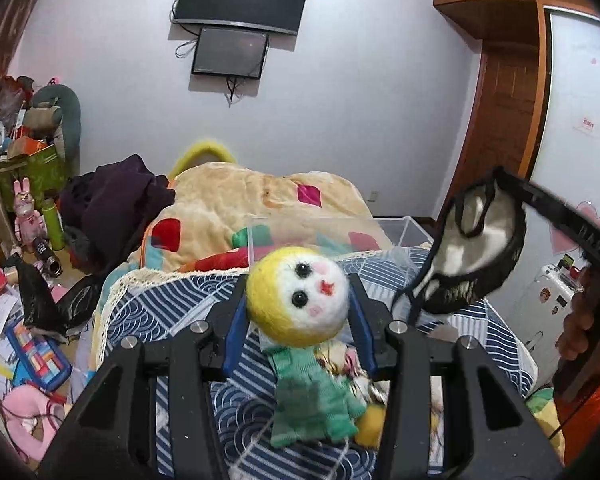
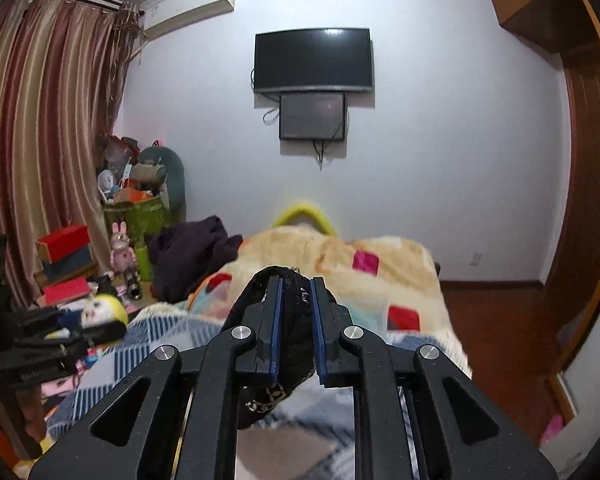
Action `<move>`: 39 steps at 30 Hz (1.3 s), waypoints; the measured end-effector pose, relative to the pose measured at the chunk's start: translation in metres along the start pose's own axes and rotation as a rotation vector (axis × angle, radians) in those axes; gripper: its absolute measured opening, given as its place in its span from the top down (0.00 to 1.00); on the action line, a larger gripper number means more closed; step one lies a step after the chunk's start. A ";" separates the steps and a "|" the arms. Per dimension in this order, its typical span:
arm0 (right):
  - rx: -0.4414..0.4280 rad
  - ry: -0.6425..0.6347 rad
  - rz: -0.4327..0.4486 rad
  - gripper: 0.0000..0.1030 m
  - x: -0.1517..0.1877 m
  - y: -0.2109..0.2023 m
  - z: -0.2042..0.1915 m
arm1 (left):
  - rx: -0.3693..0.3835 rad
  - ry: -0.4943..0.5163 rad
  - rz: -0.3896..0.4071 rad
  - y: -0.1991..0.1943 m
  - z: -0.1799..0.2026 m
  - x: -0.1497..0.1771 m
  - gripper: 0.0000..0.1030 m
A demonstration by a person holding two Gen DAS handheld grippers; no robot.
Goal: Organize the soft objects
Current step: 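Drop the doll head into the clear box with the left tool while the right tool drops the bra in, then grasp the green knitted sock with the left tool while the right tool grasps the white pouch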
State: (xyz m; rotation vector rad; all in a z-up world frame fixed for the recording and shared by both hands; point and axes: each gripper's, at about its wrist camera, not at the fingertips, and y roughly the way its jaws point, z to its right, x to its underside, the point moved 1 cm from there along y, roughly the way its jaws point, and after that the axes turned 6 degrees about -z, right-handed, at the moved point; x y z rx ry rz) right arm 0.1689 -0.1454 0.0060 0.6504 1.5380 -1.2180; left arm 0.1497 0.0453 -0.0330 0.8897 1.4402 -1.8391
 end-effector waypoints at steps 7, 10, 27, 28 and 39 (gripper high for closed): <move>0.017 0.003 0.017 0.88 -0.001 0.022 0.003 | 0.027 0.014 -0.077 0.046 -0.001 -0.020 0.56; 0.054 -0.002 -0.042 0.88 0.015 0.046 0.008 | 0.018 0.026 -0.132 0.072 -0.001 -0.024 0.56; 0.038 -0.053 -0.365 0.71 0.078 0.056 0.033 | -0.003 0.133 -0.253 0.114 0.022 -0.009 0.29; 0.043 -0.051 -0.353 0.56 0.077 0.051 0.032 | 0.011 0.128 -0.254 0.111 0.022 -0.009 0.29; -0.011 0.007 -0.206 0.13 0.059 0.001 0.012 | -0.016 0.089 -0.143 0.049 0.021 -0.007 0.01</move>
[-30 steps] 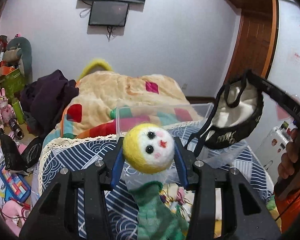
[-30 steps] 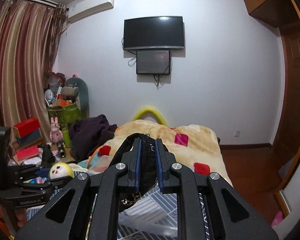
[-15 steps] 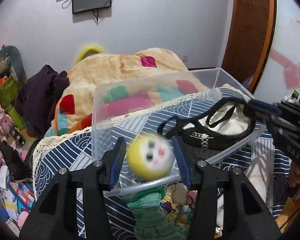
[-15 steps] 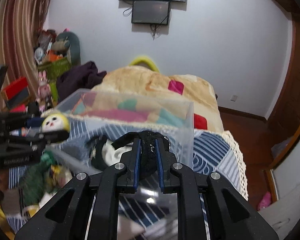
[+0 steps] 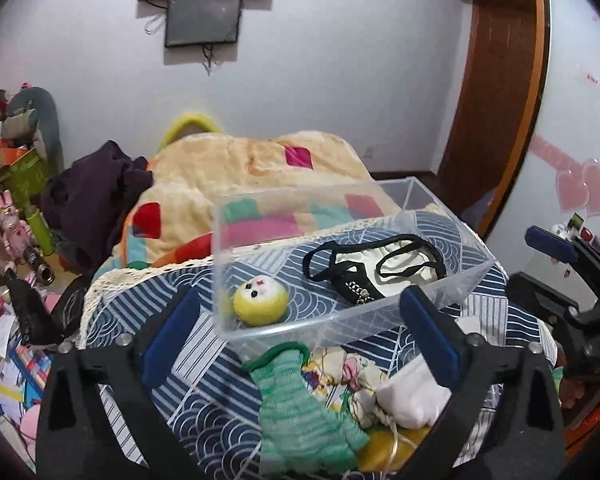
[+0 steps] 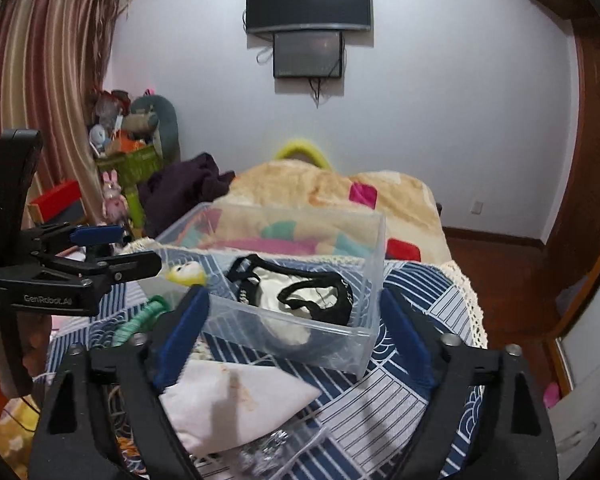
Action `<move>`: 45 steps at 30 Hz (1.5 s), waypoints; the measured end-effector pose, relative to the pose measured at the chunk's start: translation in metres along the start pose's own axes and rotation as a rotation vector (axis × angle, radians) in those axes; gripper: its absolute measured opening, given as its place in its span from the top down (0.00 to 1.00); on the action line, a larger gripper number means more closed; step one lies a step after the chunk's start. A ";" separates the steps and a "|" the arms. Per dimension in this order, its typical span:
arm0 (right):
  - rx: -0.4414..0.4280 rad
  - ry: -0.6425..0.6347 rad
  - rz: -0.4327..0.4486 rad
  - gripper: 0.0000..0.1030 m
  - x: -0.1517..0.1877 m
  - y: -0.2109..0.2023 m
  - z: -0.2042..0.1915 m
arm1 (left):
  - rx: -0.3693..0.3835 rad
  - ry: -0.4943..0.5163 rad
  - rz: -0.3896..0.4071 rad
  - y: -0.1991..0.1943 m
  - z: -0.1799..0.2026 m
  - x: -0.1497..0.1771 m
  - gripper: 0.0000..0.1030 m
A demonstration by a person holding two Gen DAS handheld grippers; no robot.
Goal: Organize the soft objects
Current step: 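Grasp the green knitted sock with the left tool while the right tool grasps the white pouch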
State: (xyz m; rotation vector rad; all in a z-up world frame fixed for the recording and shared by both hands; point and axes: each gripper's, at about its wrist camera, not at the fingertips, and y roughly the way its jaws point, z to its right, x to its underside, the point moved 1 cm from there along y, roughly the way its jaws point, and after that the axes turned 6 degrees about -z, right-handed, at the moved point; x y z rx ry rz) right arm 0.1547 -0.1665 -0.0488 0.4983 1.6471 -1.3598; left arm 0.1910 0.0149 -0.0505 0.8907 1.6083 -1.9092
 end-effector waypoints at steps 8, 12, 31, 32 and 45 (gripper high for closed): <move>-0.027 -0.026 -0.058 0.01 0.023 0.016 -0.021 | -0.018 -0.012 -0.090 0.005 -0.010 0.040 0.01; -0.074 0.004 -0.148 0.01 0.038 0.038 -0.022 | 0.017 -0.039 -0.175 0.023 -0.017 0.065 0.01; -0.113 0.087 -0.223 0.60 0.054 0.048 -0.009 | 0.149 -0.138 -0.158 0.029 -0.014 0.088 0.64; -0.102 0.084 -0.217 0.61 0.054 0.045 -0.008 | 0.149 -0.138 -0.153 0.026 -0.014 0.087 0.67; -0.048 0.075 -0.083 0.86 0.036 0.000 0.009 | 0.121 -0.102 -0.012 -0.029 -0.013 0.065 0.70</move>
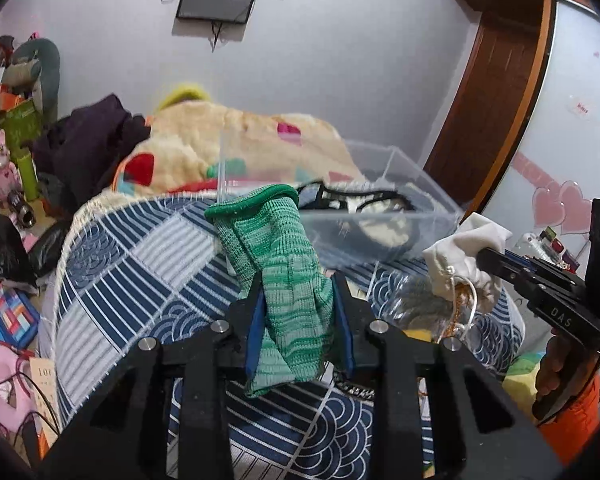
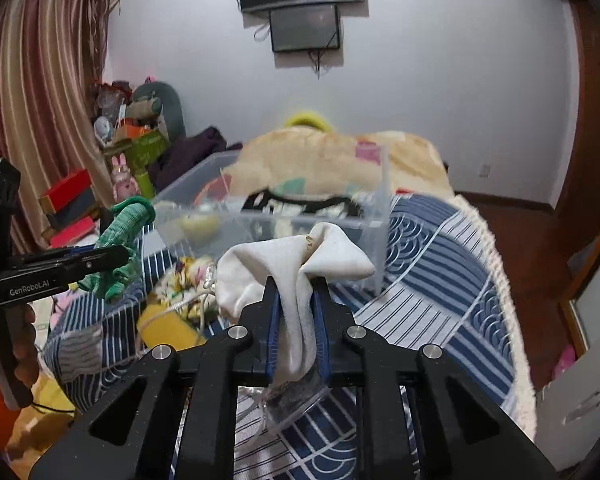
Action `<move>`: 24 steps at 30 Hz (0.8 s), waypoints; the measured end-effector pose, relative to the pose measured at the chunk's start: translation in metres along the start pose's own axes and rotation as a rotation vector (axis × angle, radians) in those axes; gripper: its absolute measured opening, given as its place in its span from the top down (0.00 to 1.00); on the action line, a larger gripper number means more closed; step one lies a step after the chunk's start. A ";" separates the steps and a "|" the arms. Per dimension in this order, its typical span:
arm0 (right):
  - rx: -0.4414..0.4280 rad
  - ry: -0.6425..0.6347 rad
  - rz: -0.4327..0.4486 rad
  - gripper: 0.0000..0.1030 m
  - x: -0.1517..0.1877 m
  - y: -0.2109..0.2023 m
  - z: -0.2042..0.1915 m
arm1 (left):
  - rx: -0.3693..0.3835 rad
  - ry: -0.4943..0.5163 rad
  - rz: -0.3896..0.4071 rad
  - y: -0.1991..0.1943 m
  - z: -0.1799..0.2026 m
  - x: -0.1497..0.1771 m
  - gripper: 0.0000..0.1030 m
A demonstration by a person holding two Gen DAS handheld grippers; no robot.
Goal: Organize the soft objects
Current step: 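Grasp the green knitted sock with the left tool while the right tool grasps the white pouch, then place the sock into the box with the left tool while the right tool places the pouch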
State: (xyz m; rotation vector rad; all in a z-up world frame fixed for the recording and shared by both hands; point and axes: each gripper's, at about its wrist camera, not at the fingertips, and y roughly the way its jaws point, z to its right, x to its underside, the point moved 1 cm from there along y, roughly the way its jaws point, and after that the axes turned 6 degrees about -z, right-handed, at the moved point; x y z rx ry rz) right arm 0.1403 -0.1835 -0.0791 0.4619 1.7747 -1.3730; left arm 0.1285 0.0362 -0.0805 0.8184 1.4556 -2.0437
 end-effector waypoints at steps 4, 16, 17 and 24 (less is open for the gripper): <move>0.007 -0.009 0.062 0.86 -0.013 -0.012 -0.004 | -0.006 0.017 0.045 -0.008 0.001 -0.014 0.70; 0.035 -0.018 0.221 0.86 -0.060 -0.018 -0.012 | -0.043 0.083 0.131 -0.011 0.017 -0.054 0.70; 0.035 -0.020 0.227 0.86 -0.062 -0.017 -0.013 | -0.043 0.087 0.132 -0.009 0.018 -0.058 0.70; 0.042 -0.038 0.211 0.86 -0.076 0.011 -0.025 | -0.034 0.101 0.105 0.020 0.020 -0.078 0.70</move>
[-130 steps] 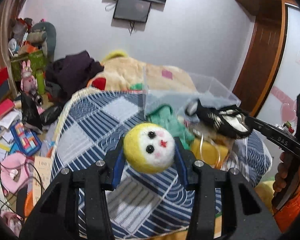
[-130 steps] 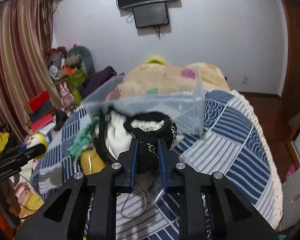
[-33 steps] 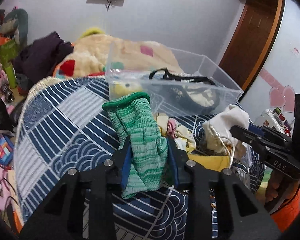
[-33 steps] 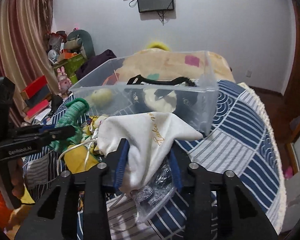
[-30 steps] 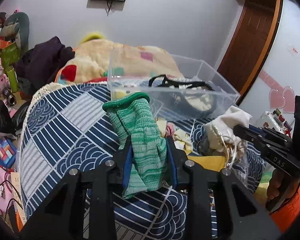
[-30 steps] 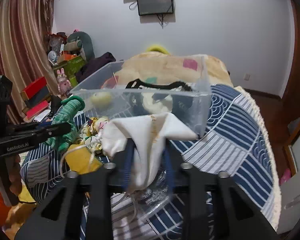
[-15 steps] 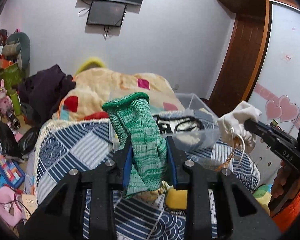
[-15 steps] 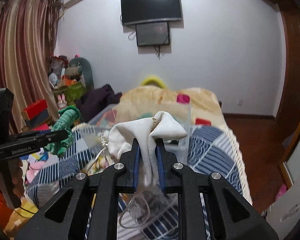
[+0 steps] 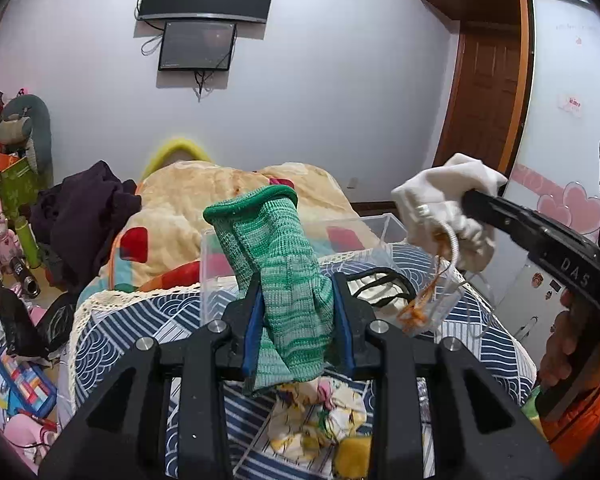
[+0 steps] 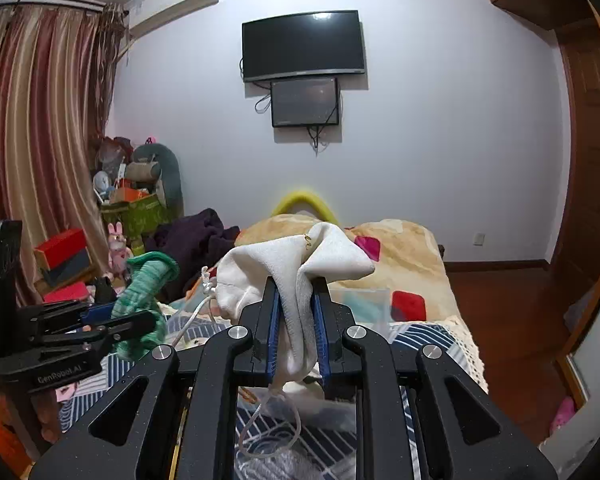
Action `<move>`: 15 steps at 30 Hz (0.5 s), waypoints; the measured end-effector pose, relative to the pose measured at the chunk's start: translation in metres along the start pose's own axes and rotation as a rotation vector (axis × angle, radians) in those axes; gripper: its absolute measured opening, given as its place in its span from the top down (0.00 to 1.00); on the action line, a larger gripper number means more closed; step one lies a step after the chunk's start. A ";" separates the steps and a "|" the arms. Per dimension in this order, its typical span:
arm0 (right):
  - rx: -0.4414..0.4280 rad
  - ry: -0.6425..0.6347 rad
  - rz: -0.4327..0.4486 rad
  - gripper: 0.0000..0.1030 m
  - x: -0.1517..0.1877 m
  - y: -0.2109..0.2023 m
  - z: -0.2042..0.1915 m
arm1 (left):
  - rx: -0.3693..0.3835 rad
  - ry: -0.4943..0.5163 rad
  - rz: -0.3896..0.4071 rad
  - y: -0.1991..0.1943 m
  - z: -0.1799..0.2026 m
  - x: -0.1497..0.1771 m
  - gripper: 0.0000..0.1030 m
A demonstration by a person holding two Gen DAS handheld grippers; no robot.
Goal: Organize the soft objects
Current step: 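Place the sock into the box with the left tool while the right tool places the pouch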
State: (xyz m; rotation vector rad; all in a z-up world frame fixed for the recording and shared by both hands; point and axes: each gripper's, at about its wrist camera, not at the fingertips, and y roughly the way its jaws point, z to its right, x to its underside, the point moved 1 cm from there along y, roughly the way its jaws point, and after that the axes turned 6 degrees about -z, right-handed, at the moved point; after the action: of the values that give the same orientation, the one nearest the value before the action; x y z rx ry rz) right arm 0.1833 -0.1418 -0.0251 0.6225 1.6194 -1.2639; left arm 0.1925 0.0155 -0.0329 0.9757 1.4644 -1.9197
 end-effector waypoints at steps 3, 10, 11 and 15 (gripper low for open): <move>-0.012 0.001 -0.031 0.86 0.005 0.012 -0.004 | 0.012 -0.011 -0.038 0.019 -0.001 -0.002 0.70; -0.003 -0.001 -0.151 0.86 0.018 0.045 -0.005 | -0.003 0.005 -0.116 0.058 -0.001 0.001 0.70; -0.004 0.000 -0.166 0.86 0.019 0.048 -0.004 | -0.012 0.011 -0.121 0.062 -0.001 0.002 0.70; -0.002 0.013 -0.226 0.86 0.026 0.060 0.000 | -0.012 0.011 -0.137 0.072 -0.003 0.002 0.70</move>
State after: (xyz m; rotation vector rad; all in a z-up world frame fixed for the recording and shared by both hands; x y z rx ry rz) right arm 0.2223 -0.1262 -0.0745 0.4567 1.7389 -1.4232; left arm 0.2477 -0.0015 -0.0764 0.9020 1.5843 -2.0014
